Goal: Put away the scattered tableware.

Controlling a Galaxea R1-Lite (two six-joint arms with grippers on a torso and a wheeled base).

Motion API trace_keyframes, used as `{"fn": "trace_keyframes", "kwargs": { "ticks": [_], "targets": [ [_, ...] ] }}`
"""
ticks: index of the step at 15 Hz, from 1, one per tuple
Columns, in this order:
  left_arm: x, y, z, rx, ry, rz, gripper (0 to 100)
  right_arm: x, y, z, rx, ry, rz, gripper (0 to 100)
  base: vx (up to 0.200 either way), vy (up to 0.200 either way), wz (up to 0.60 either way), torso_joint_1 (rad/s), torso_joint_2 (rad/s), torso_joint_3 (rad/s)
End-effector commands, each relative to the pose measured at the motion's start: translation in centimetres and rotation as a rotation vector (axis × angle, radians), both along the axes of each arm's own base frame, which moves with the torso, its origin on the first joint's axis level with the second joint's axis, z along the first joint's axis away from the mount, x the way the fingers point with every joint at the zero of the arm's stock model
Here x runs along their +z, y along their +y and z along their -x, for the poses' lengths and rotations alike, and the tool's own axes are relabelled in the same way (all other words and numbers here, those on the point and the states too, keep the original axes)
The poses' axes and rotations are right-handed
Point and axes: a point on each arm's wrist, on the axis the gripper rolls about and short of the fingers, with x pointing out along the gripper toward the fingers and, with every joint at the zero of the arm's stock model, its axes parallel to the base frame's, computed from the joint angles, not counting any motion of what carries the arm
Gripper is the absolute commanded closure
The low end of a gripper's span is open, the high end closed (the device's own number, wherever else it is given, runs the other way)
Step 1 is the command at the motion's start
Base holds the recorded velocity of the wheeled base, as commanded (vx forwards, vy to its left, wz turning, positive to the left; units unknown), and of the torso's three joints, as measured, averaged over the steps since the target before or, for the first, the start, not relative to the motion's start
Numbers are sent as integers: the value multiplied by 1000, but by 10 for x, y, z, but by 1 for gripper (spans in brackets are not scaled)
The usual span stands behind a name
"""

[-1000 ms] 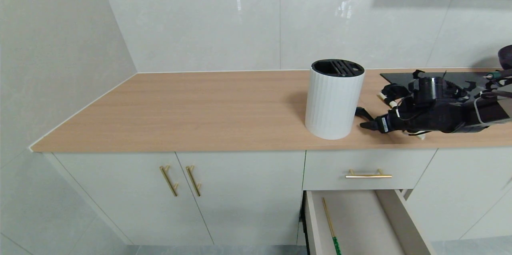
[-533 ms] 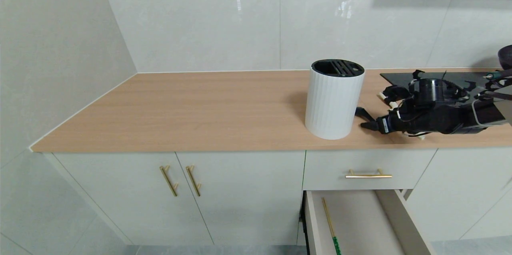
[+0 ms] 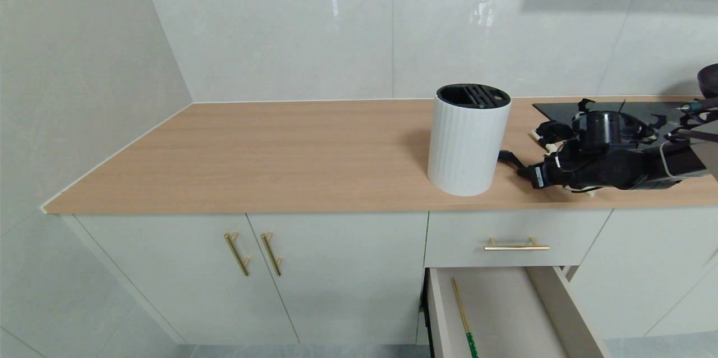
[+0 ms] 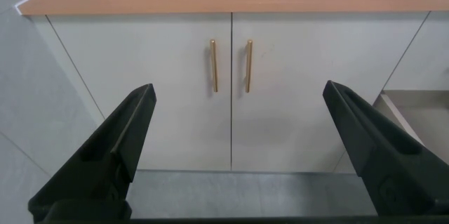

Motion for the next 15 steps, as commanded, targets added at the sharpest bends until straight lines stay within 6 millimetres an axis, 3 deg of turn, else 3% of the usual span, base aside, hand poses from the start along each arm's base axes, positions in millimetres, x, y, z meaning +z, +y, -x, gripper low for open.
{"fn": "trace_keyframes", "kwargs": {
  "ticks": [1,3,6,8,9,10,12,15],
  "targets": [
    [0,0,0,0,1,0,0,1,0,1,-5,4,3,100,0,0,0,0,0,0],
    [0,0,0,0,1,0,0,10,0,4,-33,-7,12,100,0,0,0,0,0,0],
    [0,0,0,0,1,0,0,58,2,40,-189,66,-126,100,0,0,0,0,0,0],
    [0,0,0,0,1,0,0,76,1,68,-283,68,-143,100,0,0,0,0,0,0],
    [0,0,0,0,1,0,0,79,1,75,-317,71,-157,100,0,0,0,0,0,0],
    [0,0,0,0,1,0,0,87,6,100,-362,80,-182,100,0,0,0,0,0,0],
    [0,0,0,0,1,0,0,89,14,130,-372,109,-220,100,0,0,0,0,0,0],
    [0,0,0,0,1,0,0,81,32,182,-326,175,-238,100,0,0,0,0,0,0]
  ]
}}
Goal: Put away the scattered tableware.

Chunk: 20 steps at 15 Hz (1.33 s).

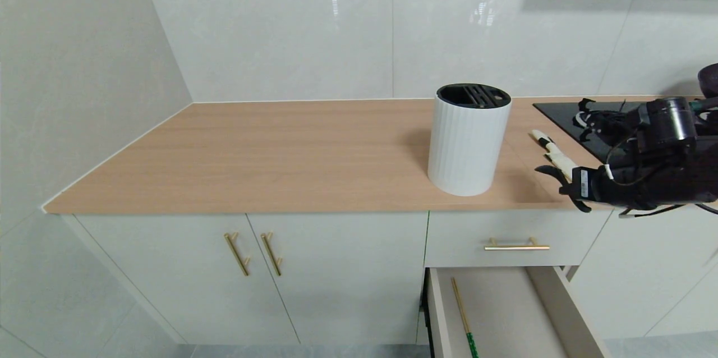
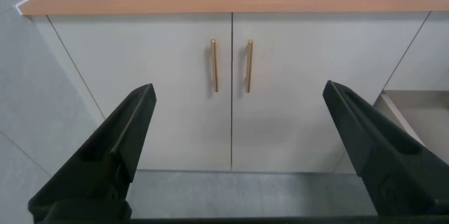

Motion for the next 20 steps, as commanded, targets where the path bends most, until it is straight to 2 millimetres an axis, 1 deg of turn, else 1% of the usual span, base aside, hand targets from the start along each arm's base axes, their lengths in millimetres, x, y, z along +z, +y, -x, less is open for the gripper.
{"fn": "trace_keyframes", "kwargs": {
  "ticks": [1,2,3,5,6,9,13,16,20],
  "targets": [
    [0,0,0,1,1,0,0,10,16,52,60,-19,-13,100,0,0,0,0,0,0],
    [0,0,0,1,1,0,0,6,21,62,80,-2,-11,100,0,0,0,0,0,0],
    [0,0,0,1,1,0,0,-2,28,77,118,21,-7,100,0,0,0,0,0,0],
    [0,0,0,1,1,0,0,-12,35,85,143,62,-13,100,0,0,0,-16,38,28],
    [0,0,0,1,1,0,0,-16,36,87,149,79,-10,100,0,0,0,-134,276,149],
    [0,0,0,1,1,0,0,-21,37,87,156,99,-4,100,0,0,0,-193,435,233],
    [0,0,0,1,1,0,0,-40,39,78,158,173,12,100,0,0,0,-220,499,273],
    [0,0,0,1,1,0,0,-49,45,76,177,210,21,100,0,0,0,-204,482,276],
    [0,0,0,1,1,0,0,-59,48,70,170,228,37,100,0,0,0,-198,471,276]
  ]
}}
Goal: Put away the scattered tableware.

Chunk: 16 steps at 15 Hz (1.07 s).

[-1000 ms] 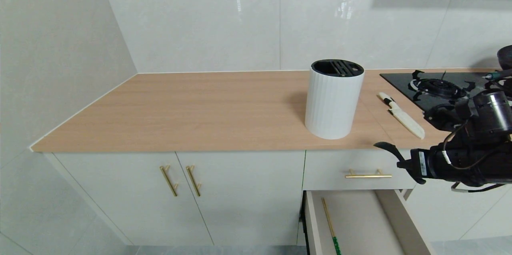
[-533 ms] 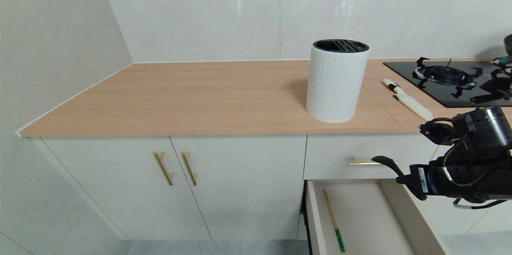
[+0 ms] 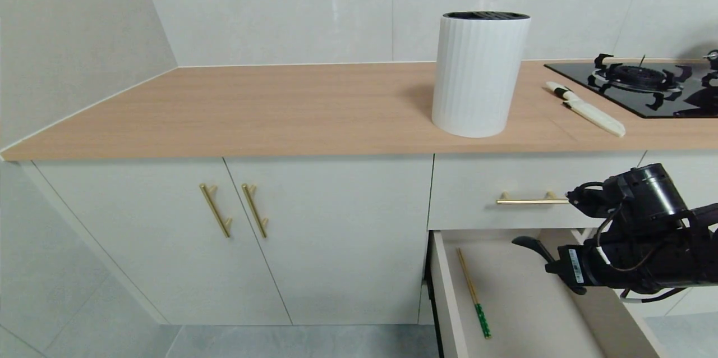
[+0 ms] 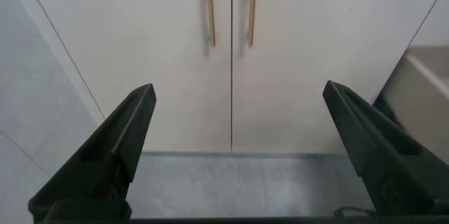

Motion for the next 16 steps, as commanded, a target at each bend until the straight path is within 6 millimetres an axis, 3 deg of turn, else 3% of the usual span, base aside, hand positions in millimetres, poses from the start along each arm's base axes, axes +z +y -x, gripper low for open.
{"fn": "trace_keyframes", "kwargs": {
  "ticks": [1,8,12,16],
  "targets": [
    [0,0,0,0,2,0,0,-9,2,-5,-7,21,15,100,0,0,0,-193,476,286],
    [0,0,0,0,2,0,0,-21,3,-12,-19,29,33,100,0,0,0,-149,424,274],
    [0,0,0,0,2,0,0,-22,3,-13,-23,30,38,100,0,0,0,-19,65,39],
    [0,0,0,0,2,0,0,-44,6,-25,-38,69,71,100,0,0,0,0,0,0]
  ]
}}
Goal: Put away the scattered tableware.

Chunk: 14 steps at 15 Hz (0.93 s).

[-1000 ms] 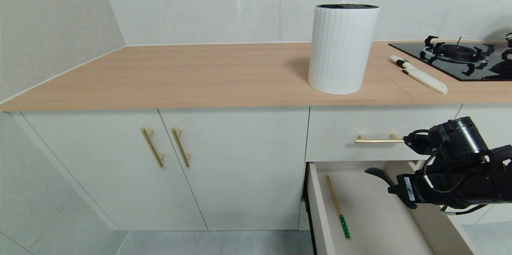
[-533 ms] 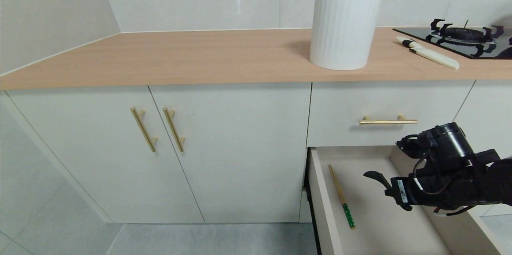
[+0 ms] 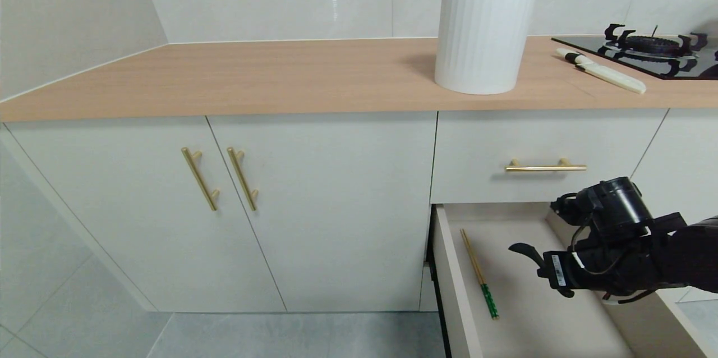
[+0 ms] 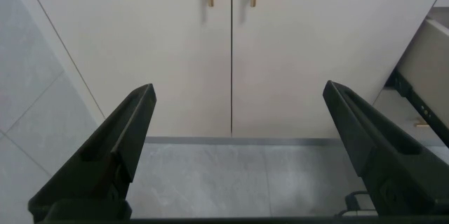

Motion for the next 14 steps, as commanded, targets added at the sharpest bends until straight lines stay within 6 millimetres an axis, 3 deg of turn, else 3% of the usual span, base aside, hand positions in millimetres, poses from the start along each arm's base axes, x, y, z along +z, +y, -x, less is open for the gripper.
{"fn": "trace_keyframes", "kwargs": {
  "ticks": [1,5,7,14],
  "targets": [
    [0,0,0,0,1,0,0,-32,4,-15,-12,51,30,100,0,0,0,0,0,0],
    [0,0,0,0,1,0,0,-98,8,-33,-40,89,84,100,0,0,0,0,0,0],
    [0,0,0,0,1,0,0,-118,9,-39,-51,56,95,100,0,0,0,0,0,0],
    [0,0,0,0,1,0,0,-137,8,-50,-70,-37,134,100,0,0,0,0,0,0]
  ]
}}
